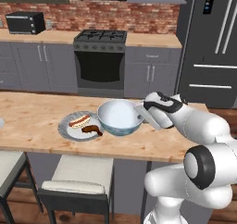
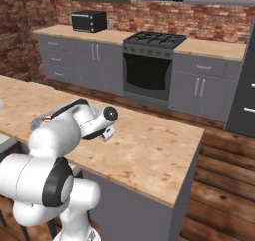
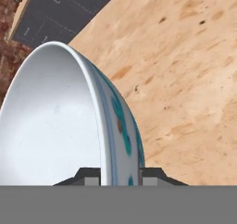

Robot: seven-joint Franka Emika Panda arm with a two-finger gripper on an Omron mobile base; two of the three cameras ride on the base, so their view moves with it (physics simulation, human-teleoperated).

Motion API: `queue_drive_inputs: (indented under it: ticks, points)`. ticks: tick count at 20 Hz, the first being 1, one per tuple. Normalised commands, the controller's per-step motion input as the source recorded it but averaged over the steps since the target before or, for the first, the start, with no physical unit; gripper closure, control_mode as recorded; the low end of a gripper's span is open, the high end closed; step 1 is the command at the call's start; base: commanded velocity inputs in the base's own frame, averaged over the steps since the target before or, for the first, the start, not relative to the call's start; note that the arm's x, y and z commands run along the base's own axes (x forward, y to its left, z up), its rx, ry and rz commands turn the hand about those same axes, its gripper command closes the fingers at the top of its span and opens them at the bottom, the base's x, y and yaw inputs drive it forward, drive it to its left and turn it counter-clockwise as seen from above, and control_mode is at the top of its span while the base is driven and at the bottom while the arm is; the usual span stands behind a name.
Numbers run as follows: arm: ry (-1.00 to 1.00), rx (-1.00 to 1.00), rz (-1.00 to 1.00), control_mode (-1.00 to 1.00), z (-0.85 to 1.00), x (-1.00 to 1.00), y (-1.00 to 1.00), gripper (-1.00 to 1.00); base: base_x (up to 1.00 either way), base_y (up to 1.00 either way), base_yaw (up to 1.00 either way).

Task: Take the smaller bowl and place it next to the appetizer plate on the dining counter , and place the larger bowl next to the plate with cooked food.

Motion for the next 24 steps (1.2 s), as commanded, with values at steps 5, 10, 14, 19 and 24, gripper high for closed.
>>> queue_drive_inputs:
  ticks: [5, 10, 14, 19, 24]
  points:
    - [0.0, 0.04, 0.03, -1.0, -0.13, 0.07, 0.0, 1.0, 0.0, 0.0, 0.0]
    - [0.0, 0.0, 0.03, -1.0, -0.35, 0.07, 0.0, 1.0, 0.0, 0.0, 0.0]
    - [-0.02, 0.02, 0.01, -1.0, -0.22, 0.04, 0.0, 1.0, 0.0, 0.0, 0.0]
    - [-0.05, 0.02, 0.0, -1.0, -0.12, 0.07, 0.0, 1.0, 0.0, 0.0, 0.0]
    - [-0.04, 0.01, 0.0, -1.0, -0.12, 0.07, 0.0, 1.0, 0.0, 0.0, 0.0]
